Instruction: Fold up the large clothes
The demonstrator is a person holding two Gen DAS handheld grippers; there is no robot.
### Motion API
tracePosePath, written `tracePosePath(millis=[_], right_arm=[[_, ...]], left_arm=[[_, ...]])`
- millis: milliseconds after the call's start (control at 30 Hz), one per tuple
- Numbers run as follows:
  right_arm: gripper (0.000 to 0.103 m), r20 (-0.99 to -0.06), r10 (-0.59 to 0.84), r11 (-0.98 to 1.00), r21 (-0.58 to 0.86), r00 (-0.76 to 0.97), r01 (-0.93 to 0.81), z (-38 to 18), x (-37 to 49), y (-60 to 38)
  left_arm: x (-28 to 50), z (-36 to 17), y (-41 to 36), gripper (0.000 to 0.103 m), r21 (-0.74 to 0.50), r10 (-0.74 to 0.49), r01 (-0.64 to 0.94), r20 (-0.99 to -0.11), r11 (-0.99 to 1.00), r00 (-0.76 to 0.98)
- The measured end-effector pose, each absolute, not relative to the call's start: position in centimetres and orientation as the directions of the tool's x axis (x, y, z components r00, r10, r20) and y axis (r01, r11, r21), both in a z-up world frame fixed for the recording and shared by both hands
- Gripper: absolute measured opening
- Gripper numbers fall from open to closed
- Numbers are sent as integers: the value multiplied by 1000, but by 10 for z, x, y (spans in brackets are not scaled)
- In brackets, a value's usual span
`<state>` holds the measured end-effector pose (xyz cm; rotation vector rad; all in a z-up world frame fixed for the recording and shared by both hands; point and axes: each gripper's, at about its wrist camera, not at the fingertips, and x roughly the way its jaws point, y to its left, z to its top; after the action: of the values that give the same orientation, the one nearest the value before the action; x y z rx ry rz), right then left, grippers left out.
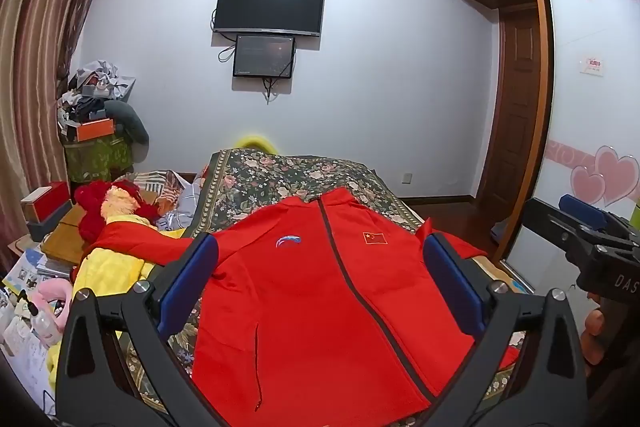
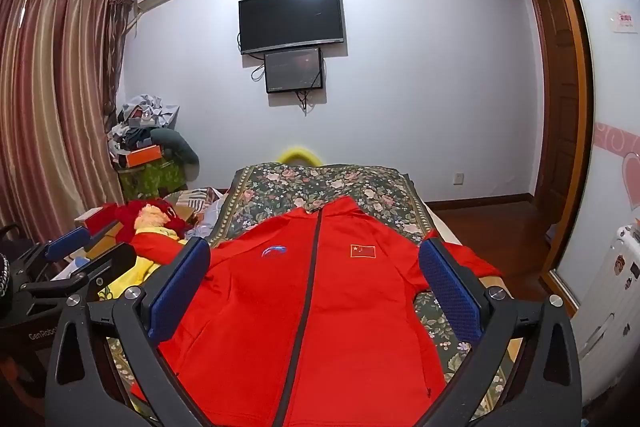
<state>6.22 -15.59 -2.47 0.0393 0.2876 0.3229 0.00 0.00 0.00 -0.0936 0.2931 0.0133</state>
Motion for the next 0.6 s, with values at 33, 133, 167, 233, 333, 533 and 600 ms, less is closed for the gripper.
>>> tracePosePath(millis=[33,133,167,233,333,533,600], right_arm=[[103,-273,321,947,85,907,-309,-24,62,-156],[103,-272,322,947,84,907,-312,-24,62,-155],[103,-273,322,947,82,907,-312,-24,62,-155],[103,-273,323,946,81,906,-313,-24,62,-155],[103,-275,323,946,81,906,-313,-23,61,-155],[103,-275,321,947,81,906,-311,-21,62,-155],[103,-275,321,947,80,906,-311,-21,62,-155]], left_arm=[[2,-1,-1,103,-88,1,-28,-291,996,957],[4,-1,-2,103,-85,4,-30,-293,996,956],[4,-1,-2,103,-85,3,-30,-294,996,956],[1,0,0,103,-89,1,-28,-289,996,957],[3,-1,-1,103,-91,1,-29,-291,995,957],[6,-4,7,103,-87,-1,-25,-290,996,957],[8,-7,10,103,-89,-2,-25,-291,996,957]])
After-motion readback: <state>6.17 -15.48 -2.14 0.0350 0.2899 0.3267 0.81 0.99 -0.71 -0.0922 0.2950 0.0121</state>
